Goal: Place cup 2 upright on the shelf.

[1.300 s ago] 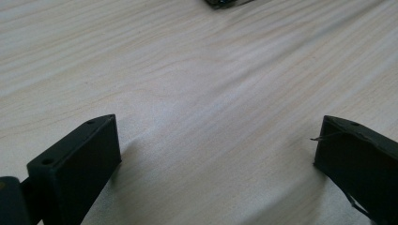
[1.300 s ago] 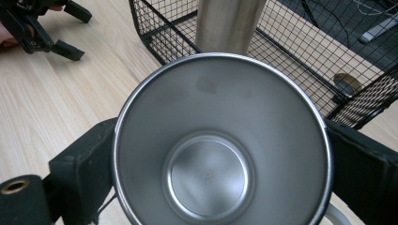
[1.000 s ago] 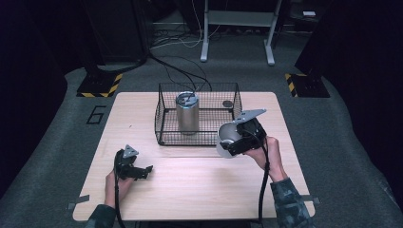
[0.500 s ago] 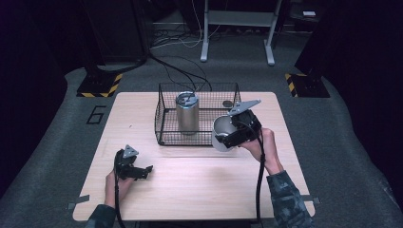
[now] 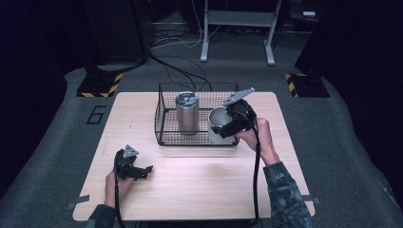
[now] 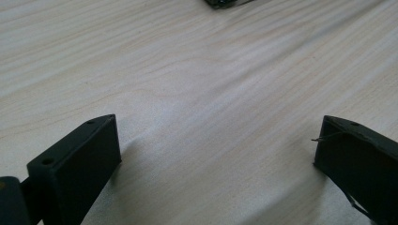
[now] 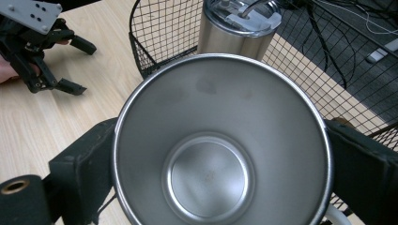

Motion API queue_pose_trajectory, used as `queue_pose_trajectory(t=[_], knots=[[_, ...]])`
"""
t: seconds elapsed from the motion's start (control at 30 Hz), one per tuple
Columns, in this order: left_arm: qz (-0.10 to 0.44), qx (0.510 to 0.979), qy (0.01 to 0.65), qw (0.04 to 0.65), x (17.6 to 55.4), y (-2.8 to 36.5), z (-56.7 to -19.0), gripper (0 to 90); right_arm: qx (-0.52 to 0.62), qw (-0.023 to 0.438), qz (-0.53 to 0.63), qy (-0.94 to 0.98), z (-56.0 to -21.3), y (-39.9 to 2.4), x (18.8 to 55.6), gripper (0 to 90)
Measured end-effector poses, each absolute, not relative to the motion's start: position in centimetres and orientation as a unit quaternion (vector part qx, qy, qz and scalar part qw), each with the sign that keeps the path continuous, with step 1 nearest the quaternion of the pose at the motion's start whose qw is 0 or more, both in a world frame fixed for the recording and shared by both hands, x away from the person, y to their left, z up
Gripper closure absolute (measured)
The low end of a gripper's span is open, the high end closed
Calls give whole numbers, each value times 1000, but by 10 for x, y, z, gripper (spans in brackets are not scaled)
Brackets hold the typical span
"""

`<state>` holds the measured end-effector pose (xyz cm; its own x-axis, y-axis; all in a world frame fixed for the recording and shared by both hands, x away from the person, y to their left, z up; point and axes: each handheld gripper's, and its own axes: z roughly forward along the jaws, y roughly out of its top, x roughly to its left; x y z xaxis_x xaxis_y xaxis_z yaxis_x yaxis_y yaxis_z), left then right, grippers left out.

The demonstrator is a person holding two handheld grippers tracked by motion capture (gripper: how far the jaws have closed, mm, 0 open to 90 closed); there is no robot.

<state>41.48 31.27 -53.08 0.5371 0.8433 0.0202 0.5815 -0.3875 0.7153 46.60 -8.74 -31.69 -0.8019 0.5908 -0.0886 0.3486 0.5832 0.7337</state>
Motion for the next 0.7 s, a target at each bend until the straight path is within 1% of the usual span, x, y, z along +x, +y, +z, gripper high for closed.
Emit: queue_pose_trajectory(t=[0.03, 0.23, 0.27, 0.37, 0.4, 0.63, 0.7], knots=[[195, 809, 440, 336, 415, 313, -531, 2, 274, 159, 364, 876, -316, -87, 467, 58], [195, 809, 440, 336, 415, 313, -531, 2, 269, 163, 366, 876, -316, -84, 478, 58], [195, 809, 440, 336, 415, 313, -531, 2, 274, 157, 363, 877, -316, -83, 479, 58], [195, 809, 440, 336, 415, 313, -531, 2, 270, 161, 364, 877, -317, -80, 485, 58], [195, 810, 440, 336, 415, 313, -531, 2, 274, 156, 357, 879, -317, -79, 485, 58], [195, 809, 440, 336, 415, 313, -531, 2, 274, 155, 356, 880, -316, -75, 492, 58], [195, 809, 441, 336, 415, 313, -531, 2, 268, 162, 358, 880, -316, -74, 496, 58]])
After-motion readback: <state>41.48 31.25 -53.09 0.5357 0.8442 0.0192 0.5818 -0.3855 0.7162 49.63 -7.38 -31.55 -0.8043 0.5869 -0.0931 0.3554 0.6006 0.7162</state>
